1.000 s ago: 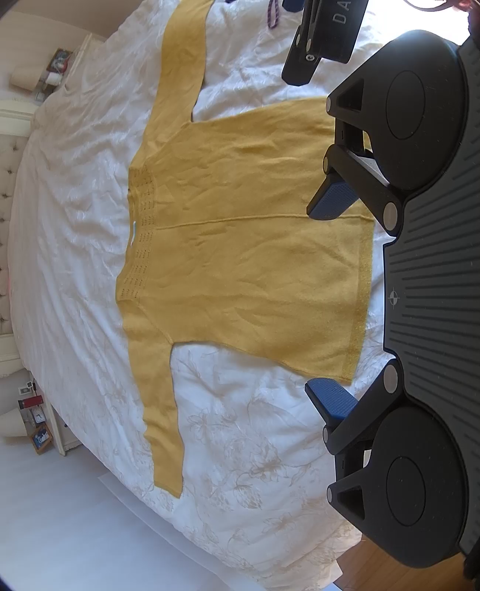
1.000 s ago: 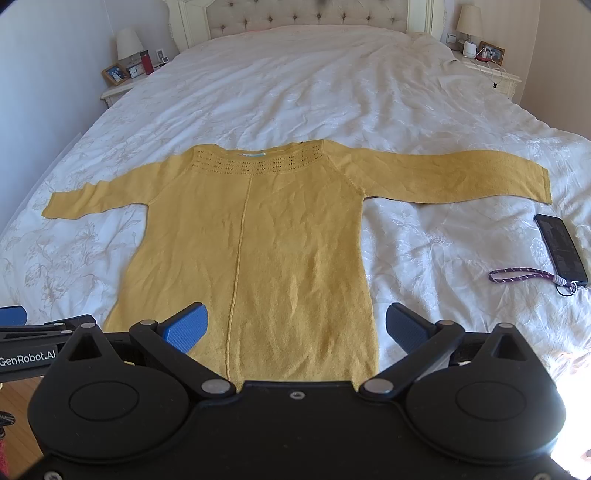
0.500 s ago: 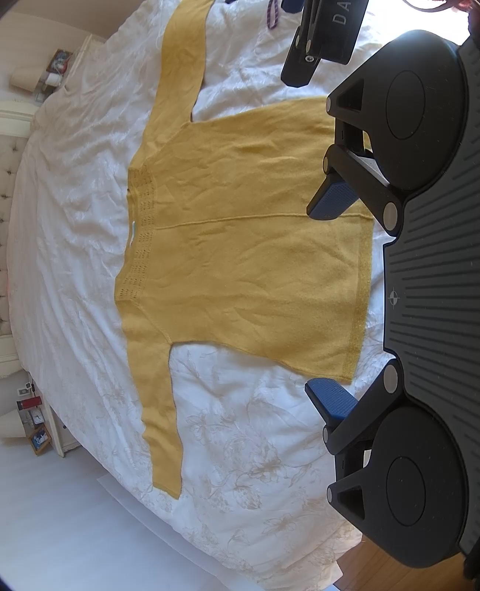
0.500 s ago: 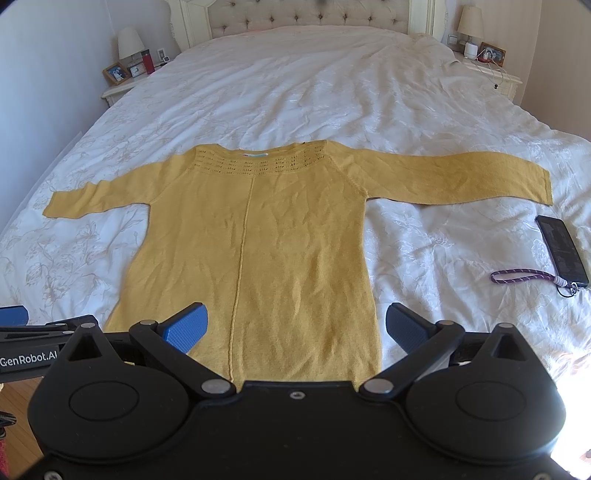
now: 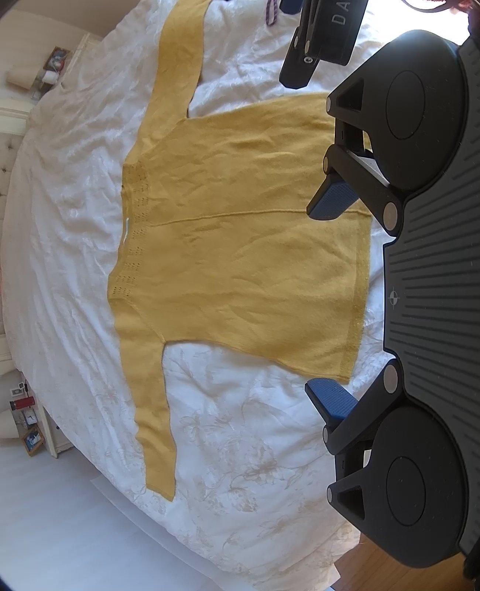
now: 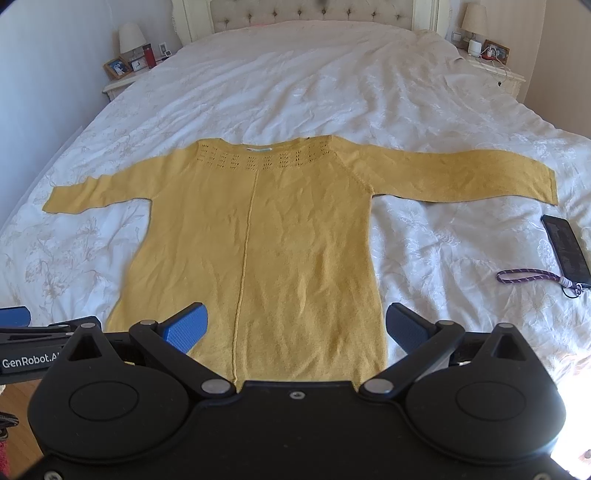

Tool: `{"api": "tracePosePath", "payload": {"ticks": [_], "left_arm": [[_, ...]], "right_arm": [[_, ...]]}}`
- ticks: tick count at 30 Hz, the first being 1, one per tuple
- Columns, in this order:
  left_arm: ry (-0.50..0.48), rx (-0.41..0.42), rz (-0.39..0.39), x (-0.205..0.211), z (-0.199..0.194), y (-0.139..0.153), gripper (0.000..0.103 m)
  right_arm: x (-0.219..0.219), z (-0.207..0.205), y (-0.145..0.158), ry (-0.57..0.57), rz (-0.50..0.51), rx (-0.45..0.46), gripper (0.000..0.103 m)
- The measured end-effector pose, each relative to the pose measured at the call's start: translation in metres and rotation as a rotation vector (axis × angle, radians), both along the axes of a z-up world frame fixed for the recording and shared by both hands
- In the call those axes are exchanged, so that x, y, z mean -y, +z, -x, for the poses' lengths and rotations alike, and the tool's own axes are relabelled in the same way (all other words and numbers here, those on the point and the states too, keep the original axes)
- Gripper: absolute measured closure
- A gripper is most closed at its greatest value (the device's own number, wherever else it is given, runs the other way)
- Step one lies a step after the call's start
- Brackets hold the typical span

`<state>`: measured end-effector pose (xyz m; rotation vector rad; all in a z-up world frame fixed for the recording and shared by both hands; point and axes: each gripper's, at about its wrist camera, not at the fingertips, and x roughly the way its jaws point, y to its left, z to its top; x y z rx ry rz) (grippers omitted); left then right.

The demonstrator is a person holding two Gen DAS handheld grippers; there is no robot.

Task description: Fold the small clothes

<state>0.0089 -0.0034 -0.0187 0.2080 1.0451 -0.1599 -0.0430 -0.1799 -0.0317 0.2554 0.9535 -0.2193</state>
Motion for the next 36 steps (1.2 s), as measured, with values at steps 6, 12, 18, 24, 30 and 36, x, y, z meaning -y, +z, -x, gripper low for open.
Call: {"api": "tracePosePath", "payload": {"ticks": [6,12,18,24,30,36], "left_arm": [[0.009,-0.012,0.002,-0.003,-0.005,-0.002,0.010],[0.013,-0.028,0.003,-0.006,-0.012,-0.007,0.010],[0.016,-0.049,0.000,-0.007,-0.023,-0.011,0.010],[0.000,-0.066,-0.010,-0.001,-0.049,-0.015,0.010],[-0.034,-0.069,-0.017,0.008,-0.084,-0.018,0.010],[-0.073,-0.052,0.001,0.018,-0.123,-0.020,0.011]], "right_arm": [[-0.003,-0.005,-0.004,0.008,-0.001,-0.011,0.001],[-0.005,-0.011,-0.007,0.010,-0.003,-0.027,0.001],[-0.005,-0.021,-0.012,0.011,-0.009,-0.045,0.001],[0.000,-0.038,-0.015,-0.007,-0.024,-0.059,0.001],[0.011,-0.065,-0.020,-0.047,-0.048,-0.063,0.001],[0.025,-0.093,-0.021,-0.086,-0.074,-0.014,0.001]]}}
